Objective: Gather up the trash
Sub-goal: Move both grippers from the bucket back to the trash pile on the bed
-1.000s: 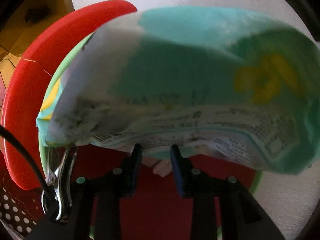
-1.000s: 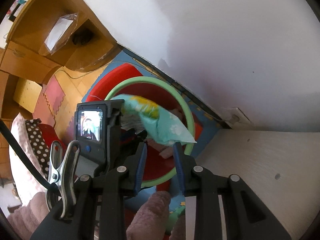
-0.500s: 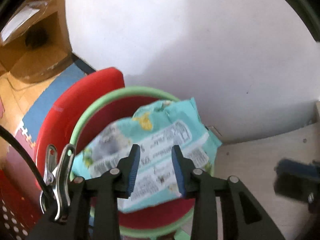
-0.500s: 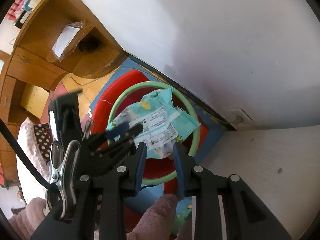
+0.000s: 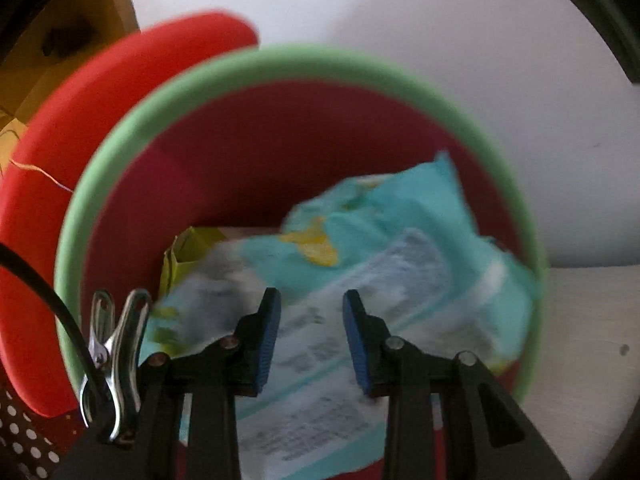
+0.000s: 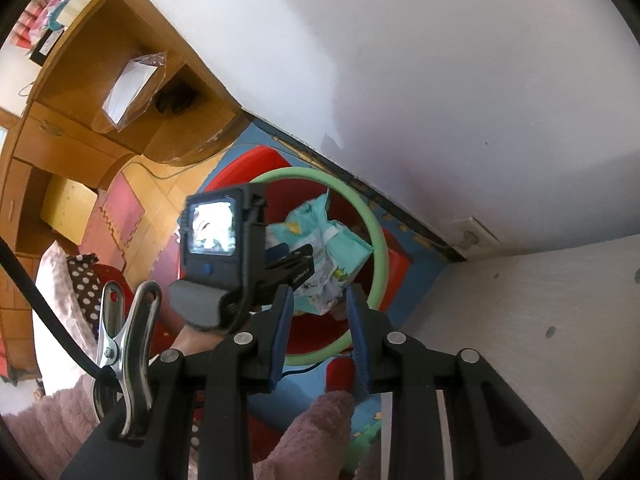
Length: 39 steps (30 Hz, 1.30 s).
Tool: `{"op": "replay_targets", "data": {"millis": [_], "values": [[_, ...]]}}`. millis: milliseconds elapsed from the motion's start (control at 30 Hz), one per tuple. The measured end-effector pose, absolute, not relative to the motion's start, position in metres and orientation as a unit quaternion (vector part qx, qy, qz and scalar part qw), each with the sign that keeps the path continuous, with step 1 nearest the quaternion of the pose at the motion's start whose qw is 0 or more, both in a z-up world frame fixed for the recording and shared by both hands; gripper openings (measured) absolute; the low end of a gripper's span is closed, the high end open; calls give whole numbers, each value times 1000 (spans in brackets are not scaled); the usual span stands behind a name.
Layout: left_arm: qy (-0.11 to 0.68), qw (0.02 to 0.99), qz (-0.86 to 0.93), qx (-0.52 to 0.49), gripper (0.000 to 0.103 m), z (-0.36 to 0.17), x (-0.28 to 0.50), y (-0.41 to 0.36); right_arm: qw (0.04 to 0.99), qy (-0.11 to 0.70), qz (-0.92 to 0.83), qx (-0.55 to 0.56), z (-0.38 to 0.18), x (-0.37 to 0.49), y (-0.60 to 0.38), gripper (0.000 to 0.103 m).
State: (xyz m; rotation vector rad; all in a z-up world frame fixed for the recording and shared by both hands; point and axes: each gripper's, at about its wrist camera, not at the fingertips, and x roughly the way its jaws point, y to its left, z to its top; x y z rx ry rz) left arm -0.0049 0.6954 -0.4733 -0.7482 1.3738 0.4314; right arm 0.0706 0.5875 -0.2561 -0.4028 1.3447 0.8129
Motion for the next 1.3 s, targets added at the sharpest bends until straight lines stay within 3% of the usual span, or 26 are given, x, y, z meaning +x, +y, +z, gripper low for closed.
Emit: {"op": "replay_targets", "data": {"millis": [333,833,1300], "values": [[618,686,200,-328,33,-465,-9,698,693,594,371,-169,-247,70,584,30],[546,741,205,-332,33,-327,-77,680,697,576,406,-131,-220,43,571,30],[501,775,247,-295,33,-197,-127,650,715,516,464,-86,-160,-5,509,30]]}}
